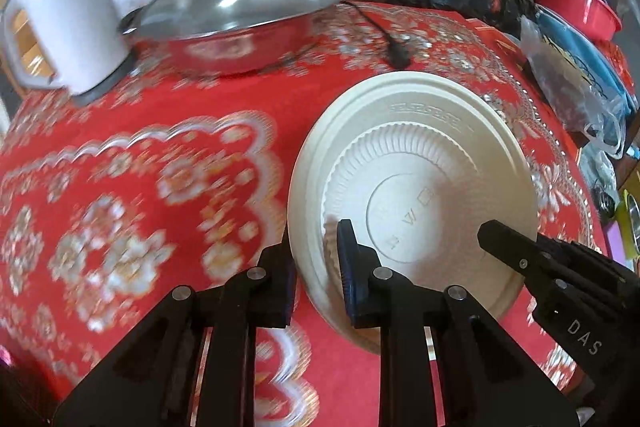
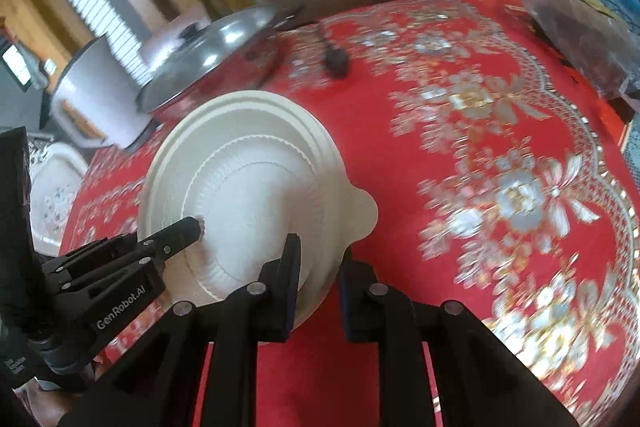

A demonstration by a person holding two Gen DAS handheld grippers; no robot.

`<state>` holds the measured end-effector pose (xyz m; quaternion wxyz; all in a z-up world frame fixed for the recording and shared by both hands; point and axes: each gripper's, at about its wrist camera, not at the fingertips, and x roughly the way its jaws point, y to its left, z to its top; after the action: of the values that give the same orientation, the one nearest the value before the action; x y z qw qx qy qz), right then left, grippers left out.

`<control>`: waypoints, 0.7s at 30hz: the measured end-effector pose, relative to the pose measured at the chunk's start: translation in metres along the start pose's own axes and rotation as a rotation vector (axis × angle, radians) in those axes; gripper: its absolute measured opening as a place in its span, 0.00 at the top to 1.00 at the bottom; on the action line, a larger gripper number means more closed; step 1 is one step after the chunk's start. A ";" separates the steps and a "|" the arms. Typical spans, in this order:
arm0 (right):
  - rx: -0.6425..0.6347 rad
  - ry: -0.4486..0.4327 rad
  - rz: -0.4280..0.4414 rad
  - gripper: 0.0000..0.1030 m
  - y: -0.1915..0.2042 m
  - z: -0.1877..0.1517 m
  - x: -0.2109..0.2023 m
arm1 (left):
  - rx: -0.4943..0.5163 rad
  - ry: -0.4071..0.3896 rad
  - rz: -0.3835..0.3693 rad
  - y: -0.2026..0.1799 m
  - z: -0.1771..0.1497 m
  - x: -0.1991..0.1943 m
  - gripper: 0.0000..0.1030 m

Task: Organize plates and bowls
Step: 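Lift the cream bowl and carry it toward the stack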

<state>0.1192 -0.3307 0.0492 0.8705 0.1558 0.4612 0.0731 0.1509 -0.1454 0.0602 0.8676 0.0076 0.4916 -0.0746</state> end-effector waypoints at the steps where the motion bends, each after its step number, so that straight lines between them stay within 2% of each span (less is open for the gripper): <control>1: -0.009 0.002 0.010 0.84 0.007 -0.004 -0.001 | -0.007 0.001 0.002 0.005 -0.005 -0.003 0.82; 8: -0.070 0.036 0.044 0.81 0.052 -0.028 0.001 | -0.062 -0.003 0.027 0.044 -0.035 -0.026 0.82; 21: -0.151 0.069 0.081 0.81 0.104 -0.064 0.000 | -0.144 -0.025 0.038 0.092 -0.088 -0.061 0.82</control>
<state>0.0683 -0.2198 0.0504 0.8596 0.1056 0.4774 0.1482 0.0580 -0.0395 0.0611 0.8732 -0.0467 0.4847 -0.0226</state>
